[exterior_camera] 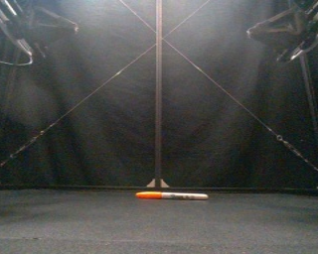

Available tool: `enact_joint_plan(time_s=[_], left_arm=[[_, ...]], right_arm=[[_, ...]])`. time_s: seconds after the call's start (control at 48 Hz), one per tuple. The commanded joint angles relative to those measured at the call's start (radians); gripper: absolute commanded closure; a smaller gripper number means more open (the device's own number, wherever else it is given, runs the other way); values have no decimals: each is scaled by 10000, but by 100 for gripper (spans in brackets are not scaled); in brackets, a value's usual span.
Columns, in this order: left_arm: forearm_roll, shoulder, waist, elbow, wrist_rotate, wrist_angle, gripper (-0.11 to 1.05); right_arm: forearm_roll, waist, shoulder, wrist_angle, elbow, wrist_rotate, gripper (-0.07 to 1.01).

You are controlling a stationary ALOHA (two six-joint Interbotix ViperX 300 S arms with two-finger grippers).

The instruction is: Uncap the pen

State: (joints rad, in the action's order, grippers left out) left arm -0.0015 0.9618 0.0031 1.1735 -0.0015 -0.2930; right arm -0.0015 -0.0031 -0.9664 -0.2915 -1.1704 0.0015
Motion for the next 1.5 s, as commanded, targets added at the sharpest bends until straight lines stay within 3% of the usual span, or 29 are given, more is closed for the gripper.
enact_joint_plan(time_s=[0.021, 0.146, 0.271, 0.354, 0.458, 0.667, 0.729, 0.812, 0.979, 1.083, 1.188, 1.271, 1.375, 1.5], left_arm=[[-15, -966, 430, 169, 15, -169, 99], [-15, -2056, 1043, 61, 46, -230, 96], [15, -3359, 1381, -61, 77, -430, 89], [107, -4096, 1457, -199, 77, -721, 78], [215, -5016, 1503, -460, 92, -1074, 61], [307, -6964, 1718, -1212, 92, -1150, 19], [307, -7501, 1810, -1411, 92, -1120, 9], [307, -8053, 1887, -1641, 92, -1104, 2], [307, -8698, 2025, -1994, 92, -1058, 0], [307, -8851, 2040, -2178, 92, -736, 0], [353, -8851, 2025, -2562, 92, 77, 0], [798, -8866, 2040, -3099, 92, 1058, 0], [1488, -8943, 2040, -3620, 61, 1979, 0], [1672, -9219, 2071, -3866, 77, 2240, 0]], right_arm=[[-61, -261, 522, -123, -61, -92, 96], [-77, -982, 1902, -153, -92, 61, 90], [-46, -1503, 4096, -276, 307, 77, 89], [-31, -1672, 5461, -322, 798, 61, 86], [-15, -1994, 7041, -322, 1488, 61, 74], [46, -2623, 9419, -153, 2684, 77, 23], [46, -2669, 9910, 0, 2991, 61, 13], [0, -2669, 10370, 307, 3359, 61, 11], [-15, -2623, 11014, 905, 3850, 61, 12], [-15, -2654, 11244, 1350, 4019, 61, 20], [-46, -2654, 11152, 1457, 4096, -31, 35], [-107, -2608, 10784, 1519, 4203, -61, 45], [-353, -2516, 10262, 1519, 4264, 46, 45], [-399, -2178, 9986, 1519, 4357, 46, 45]])
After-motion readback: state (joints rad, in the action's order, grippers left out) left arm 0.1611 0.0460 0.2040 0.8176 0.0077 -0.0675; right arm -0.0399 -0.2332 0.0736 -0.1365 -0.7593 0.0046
